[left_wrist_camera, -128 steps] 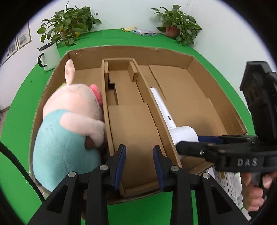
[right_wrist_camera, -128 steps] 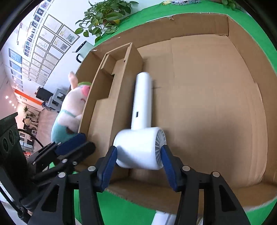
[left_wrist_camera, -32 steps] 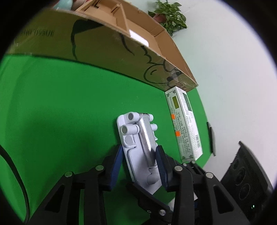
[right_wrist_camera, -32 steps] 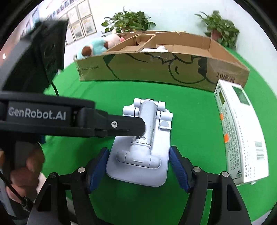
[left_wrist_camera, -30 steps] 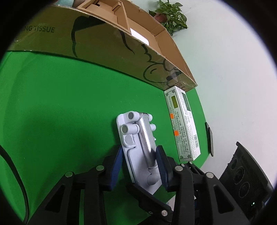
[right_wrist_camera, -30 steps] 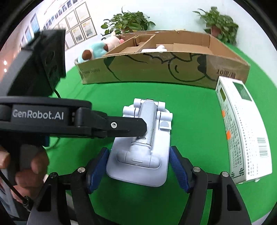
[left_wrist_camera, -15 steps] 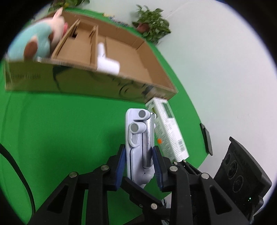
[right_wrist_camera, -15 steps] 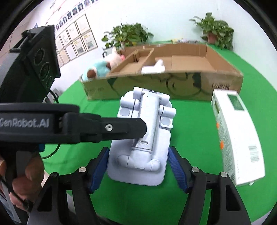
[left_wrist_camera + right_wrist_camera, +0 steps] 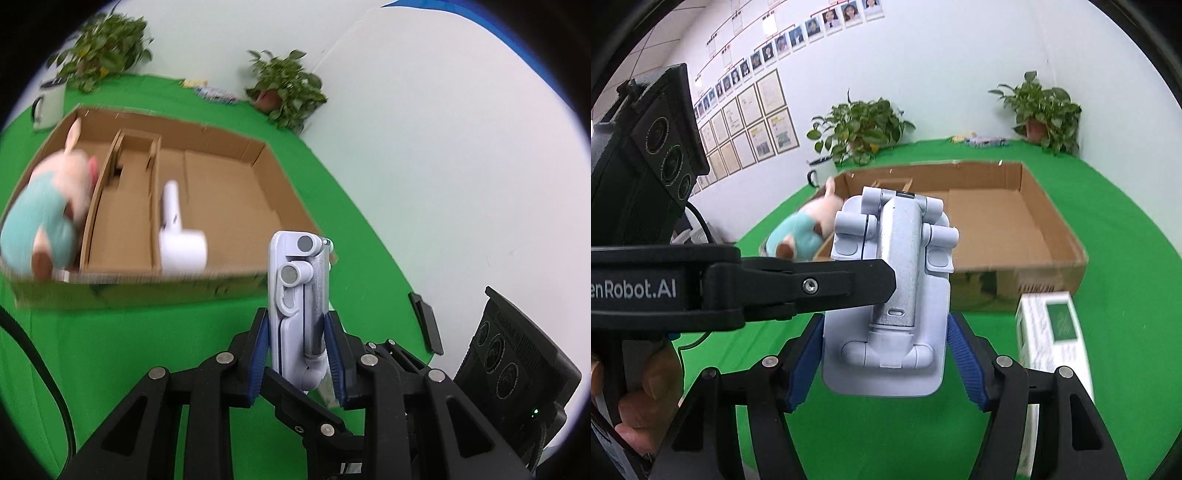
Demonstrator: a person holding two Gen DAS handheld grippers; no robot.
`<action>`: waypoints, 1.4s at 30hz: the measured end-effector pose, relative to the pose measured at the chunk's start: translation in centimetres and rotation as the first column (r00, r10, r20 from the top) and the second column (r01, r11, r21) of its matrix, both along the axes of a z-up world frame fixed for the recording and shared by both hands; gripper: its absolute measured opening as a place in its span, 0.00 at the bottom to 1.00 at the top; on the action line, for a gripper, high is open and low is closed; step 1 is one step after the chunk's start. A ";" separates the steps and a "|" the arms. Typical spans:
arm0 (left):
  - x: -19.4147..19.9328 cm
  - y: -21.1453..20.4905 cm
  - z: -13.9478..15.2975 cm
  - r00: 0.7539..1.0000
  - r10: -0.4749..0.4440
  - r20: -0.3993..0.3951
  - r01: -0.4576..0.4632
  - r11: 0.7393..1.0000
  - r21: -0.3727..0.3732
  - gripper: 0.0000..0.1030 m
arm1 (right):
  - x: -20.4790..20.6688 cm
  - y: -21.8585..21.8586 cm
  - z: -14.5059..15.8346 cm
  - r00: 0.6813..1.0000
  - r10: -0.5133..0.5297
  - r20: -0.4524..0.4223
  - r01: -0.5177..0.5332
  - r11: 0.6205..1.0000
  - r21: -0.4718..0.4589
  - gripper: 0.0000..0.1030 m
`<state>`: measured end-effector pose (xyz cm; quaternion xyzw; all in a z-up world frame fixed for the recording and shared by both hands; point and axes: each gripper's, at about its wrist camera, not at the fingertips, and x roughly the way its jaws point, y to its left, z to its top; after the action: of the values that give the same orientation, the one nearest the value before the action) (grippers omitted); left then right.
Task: Organize objects
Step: 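Carry the white stand with the right gripper over the open box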
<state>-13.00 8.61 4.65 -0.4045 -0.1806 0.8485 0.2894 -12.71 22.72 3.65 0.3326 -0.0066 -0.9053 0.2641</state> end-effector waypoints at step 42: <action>-19.8 3.8 -8.2 0.929 0.016 0.371 0.030 0.993 -0.117 0.26 | -24.6 -1.0 -6.7 0.875 0.030 0.484 -0.053 0.998 0.034 0.61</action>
<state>-32.79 12.39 -3.55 -0.5748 -0.1792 0.7651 0.2282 -37.36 21.75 -3.10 0.5541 -0.0444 -0.7877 0.2657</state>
